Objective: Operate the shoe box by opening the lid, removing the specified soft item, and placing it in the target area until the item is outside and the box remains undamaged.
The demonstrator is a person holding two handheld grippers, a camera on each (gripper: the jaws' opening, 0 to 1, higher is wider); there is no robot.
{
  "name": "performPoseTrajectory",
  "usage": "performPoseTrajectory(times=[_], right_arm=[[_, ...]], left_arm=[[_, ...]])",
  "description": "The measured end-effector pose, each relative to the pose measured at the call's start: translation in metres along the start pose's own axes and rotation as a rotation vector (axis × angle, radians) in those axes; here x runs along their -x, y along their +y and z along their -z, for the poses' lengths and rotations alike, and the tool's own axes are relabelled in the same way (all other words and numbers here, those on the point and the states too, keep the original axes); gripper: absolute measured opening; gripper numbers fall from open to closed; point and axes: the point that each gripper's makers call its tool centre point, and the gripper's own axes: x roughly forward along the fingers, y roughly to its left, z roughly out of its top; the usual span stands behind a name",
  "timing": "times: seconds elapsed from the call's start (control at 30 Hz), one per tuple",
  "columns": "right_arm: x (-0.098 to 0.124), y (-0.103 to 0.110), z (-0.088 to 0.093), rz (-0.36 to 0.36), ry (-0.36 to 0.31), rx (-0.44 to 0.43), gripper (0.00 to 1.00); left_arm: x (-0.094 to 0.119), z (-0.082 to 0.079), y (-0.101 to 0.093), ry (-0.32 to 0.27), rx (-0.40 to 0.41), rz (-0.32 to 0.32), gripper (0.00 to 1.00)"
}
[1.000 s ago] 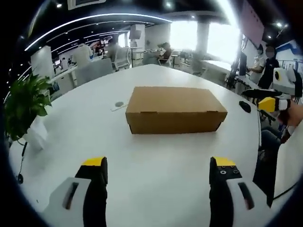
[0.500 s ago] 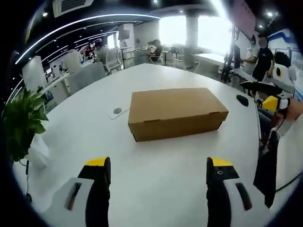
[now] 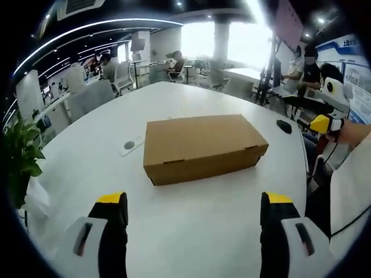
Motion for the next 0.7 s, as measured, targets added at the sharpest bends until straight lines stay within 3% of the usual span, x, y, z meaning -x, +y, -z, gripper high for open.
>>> performPoseTrajectory(times=[0.1, 0.27, 0.4, 0.53, 0.7], right_arm=[[0.0, 0.0, 0.001, 0.021, -0.011, 0.0, 1.0], [0.0, 0.005, 0.01, 0.026, 0.006, -0.025, 1.0], [-0.001, 0.006, 0.015, 0.033, -0.004, 0.056, 1.0], [0.0, -0.004, 0.017, 0.091, 0.006, 0.09, 1.0], [0.002, -0.002, 0.024, 0.075, 0.044, 0.043, 0.97]], left_arm=[[-0.006, 0.001, 0.012, 0.018, -0.007, -0.016, 0.98], [-0.011, 0.001, 0.012, 0.039, -0.02, -0.014, 0.98], [-0.02, -0.002, 0.006, 0.045, -0.029, 0.001, 0.99], [-0.025, -0.011, 0.009, 0.013, -0.053, -0.039, 0.99], [-0.035, -0.015, 0.011, 0.017, -0.05, -0.035, 0.99]])
